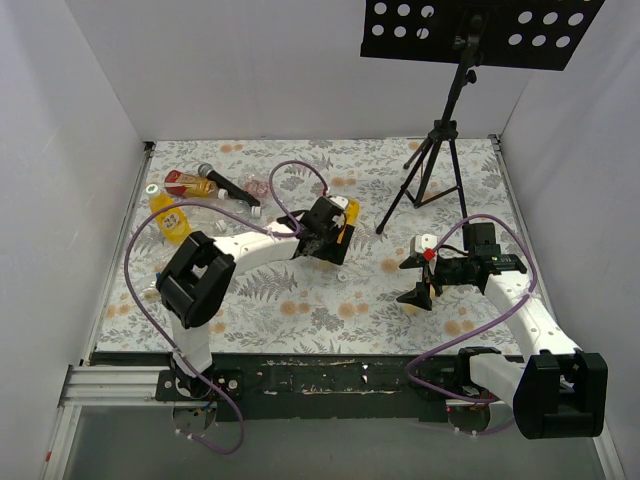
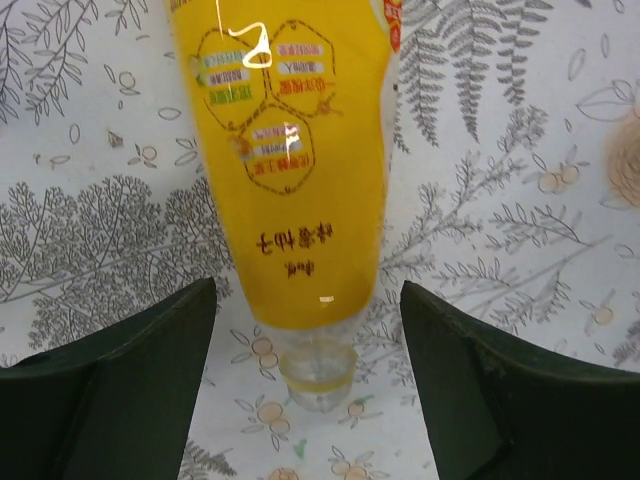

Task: Unscrew the bottle caps
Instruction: Pick up the plastic bottle at the center of the board.

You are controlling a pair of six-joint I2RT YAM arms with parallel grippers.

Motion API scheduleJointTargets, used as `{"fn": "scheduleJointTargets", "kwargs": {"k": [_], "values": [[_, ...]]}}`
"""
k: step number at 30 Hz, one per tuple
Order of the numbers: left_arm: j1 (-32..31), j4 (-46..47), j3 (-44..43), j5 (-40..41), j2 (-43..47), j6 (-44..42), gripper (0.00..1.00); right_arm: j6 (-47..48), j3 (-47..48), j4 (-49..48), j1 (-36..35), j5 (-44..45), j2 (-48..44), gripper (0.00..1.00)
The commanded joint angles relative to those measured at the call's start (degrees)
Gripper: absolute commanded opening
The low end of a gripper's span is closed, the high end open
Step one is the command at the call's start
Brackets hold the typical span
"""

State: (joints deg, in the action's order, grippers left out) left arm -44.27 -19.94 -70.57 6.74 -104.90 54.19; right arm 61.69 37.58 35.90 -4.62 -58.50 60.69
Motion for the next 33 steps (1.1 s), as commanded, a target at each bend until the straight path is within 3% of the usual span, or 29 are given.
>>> {"fn": "scheduleJointTargets", "kwargs": {"k": [1, 5, 10, 15, 19, 20, 21, 24, 28, 33], "values": [[-0.03, -1.23, -5.10, 4.07, -3.46, -2.69, 0.71, 0.54, -0.14, 0.14, -0.21, -1.35, -1.01, 0.91], [-0.03, -1.94, -6.69, 2.93, -6.80, -3.83, 0.59, 0.62, -0.05, 0.31, -0.21, -1.35, -1.01, 0.91], [0.06, -2.12, -6.60, 3.27, -6.46, -7.69, 0.33, 0.89, 0.03, 0.49, -0.21, -1.53, -1.01, 0.91], [0.41, -3.25, -6.42, 3.55, -1.81, -15.33, 0.22, 2.55, 0.03, 1.71, -0.21, -2.84, -1.01, 0.91], [0.33, -9.74, -8.00, -2.94, 3.55, -22.37, 0.19, 14.03, 3.88, 9.07, -0.65, -5.04, -0.13, 0.92], [0.41, -12.11, -8.79, -5.31, 4.43, -23.42, 0.19, 25.03, 6.51, 15.02, -0.82, -5.22, 0.31, 0.93], [0.33, -15.09, -9.67, -10.04, 5.23, -23.35, 0.19, 32.54, 9.24, 20.56, -0.91, -4.96, 1.01, 0.96], [0.41, -22.48, -11.70, -21.47, 6.20, -20.72, 0.19, 39.90, 17.94, 27.02, -1.61, -3.99, 2.68, 0.98], [0.50, -24.35, -10.74, -33.71, 7.60, -14.39, 0.18, 35.10, 23.06, 21.69, -8.62, 0.21, 3.65, 0.98], [0.50, -24.26, -11.61, -42.15, 8.57, -8.94, 0.18, 22.25, 17.36, 3.93, -20.94, 16.64, 0.05, 0.98]]}}
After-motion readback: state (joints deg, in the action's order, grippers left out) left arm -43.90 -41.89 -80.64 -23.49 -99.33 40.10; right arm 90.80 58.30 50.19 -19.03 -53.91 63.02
